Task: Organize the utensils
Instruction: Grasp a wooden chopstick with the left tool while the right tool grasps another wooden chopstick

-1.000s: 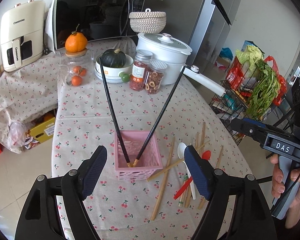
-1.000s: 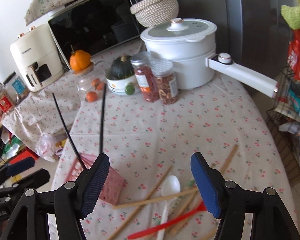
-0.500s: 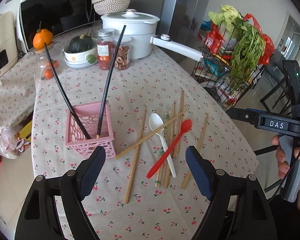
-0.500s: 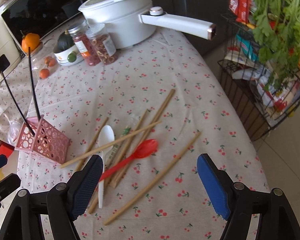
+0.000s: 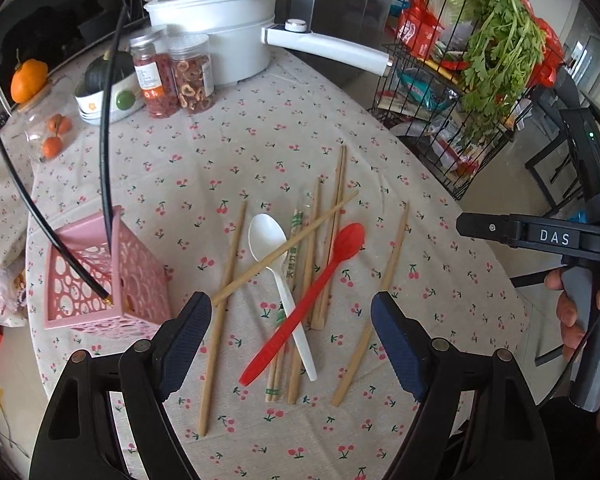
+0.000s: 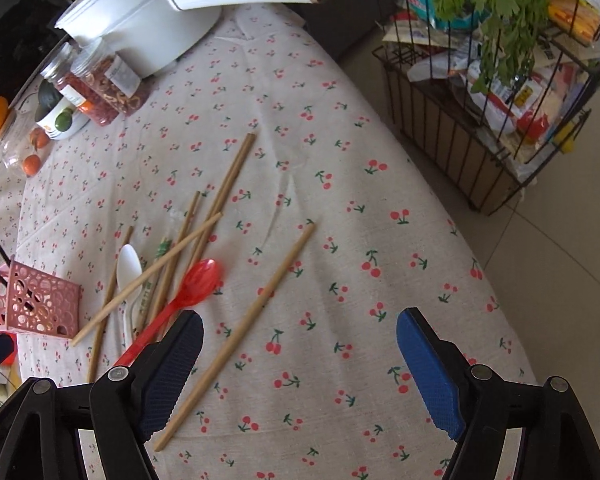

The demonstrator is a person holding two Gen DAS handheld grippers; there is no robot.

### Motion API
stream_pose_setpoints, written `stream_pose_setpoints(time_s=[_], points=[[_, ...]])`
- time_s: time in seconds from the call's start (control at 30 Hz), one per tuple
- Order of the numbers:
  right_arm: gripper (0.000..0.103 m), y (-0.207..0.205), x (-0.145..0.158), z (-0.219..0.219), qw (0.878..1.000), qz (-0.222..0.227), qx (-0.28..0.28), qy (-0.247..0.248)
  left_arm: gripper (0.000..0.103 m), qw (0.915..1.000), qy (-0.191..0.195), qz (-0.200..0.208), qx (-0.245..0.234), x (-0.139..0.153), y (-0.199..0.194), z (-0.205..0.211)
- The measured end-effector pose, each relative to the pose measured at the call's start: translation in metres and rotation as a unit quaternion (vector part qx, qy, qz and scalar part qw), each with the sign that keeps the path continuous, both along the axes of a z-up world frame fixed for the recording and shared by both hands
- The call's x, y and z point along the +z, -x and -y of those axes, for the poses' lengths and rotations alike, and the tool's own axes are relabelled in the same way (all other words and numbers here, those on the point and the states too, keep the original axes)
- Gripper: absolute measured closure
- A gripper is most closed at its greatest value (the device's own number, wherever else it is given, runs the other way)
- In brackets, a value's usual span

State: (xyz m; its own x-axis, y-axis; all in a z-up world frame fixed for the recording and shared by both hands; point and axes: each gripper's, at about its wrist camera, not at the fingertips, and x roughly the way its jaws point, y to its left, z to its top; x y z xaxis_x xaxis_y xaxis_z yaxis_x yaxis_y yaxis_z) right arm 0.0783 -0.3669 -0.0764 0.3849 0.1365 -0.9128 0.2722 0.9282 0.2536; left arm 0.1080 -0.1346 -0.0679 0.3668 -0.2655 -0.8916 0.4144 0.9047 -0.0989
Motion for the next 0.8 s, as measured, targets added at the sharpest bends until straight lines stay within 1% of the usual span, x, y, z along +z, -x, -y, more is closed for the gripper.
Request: stream_pose_setpoints(time_s=[0.07,0.13,0.17,0.23,0.27,0.3,0.33,0.43,0.57,0.63,0.67,0.7,0.77,0.8], points=[[0.019,-0.005,-0.009,0.005,1.000,-0.011,-0.003,-0.001,0.023,0.9999,-0.005,-0.012,-0.004,-0.010,-0.012,0.013],[0.019,-0.010,-0.016,0.010,1.000,-0.021,-0.006,-0.002,0.038,0.9994,-0.014,-0.019,-0.026,-0.021,-0.024,0.029],[0.019,-0.012,-0.018,0.012,1.000,-0.024,-0.008,-0.002,0.042,0.9987,-0.023,-0.018,-0.042,-0.026,-0.030,0.038],[0.019,-0.016,-0.024,0.016,0.999,-0.031,-0.009,0.001,0.057,0.9960,-0.054,-0.016,-0.069,-0.040,-0.042,0.055],[0.019,-0.018,-0.027,0.017,0.999,-0.034,-0.009,0.001,0.061,0.9946,-0.068,-0.019,-0.075,-0.047,-0.047,0.061],[0.019,-0.020,-0.030,0.019,0.999,-0.038,-0.010,0.001,0.066,0.9935,-0.075,-0.024,-0.082,-0.052,-0.052,0.065],[0.019,-0.022,-0.032,0.021,0.999,-0.042,-0.011,0.001,0.069,0.9927,-0.077,-0.028,-0.089,-0.056,-0.056,0.069],[0.019,-0.025,-0.036,0.026,0.999,-0.044,-0.012,0.001,0.073,0.9904,-0.093,-0.027,-0.098,-0.065,-0.066,0.077],[0.019,-0.028,-0.039,0.027,0.999,-0.046,-0.008,0.002,0.073,0.9874,-0.112,-0.027,-0.109,-0.076,-0.073,0.086],[0.019,-0.030,-0.041,0.027,0.999,-0.048,-0.005,0.001,0.074,0.9867,-0.119,-0.035,-0.105,-0.083,-0.077,0.088],[0.019,-0.030,-0.042,0.027,0.999,-0.049,-0.004,0.000,0.077,0.9871,-0.118,-0.040,-0.101,-0.086,-0.079,0.087],[0.019,-0.031,-0.042,0.026,0.999,-0.050,-0.002,0.000,0.082,0.9876,-0.116,-0.041,-0.097,-0.087,-0.079,0.087],[0.019,-0.031,-0.042,0.025,0.999,-0.050,0.000,0.001,0.086,0.9890,-0.111,-0.037,-0.091,-0.085,-0.078,0.085],[0.019,-0.031,-0.042,0.025,0.999,-0.049,0.001,0.002,0.090,0.9897,-0.108,-0.034,-0.088,-0.082,-0.077,0.084]])
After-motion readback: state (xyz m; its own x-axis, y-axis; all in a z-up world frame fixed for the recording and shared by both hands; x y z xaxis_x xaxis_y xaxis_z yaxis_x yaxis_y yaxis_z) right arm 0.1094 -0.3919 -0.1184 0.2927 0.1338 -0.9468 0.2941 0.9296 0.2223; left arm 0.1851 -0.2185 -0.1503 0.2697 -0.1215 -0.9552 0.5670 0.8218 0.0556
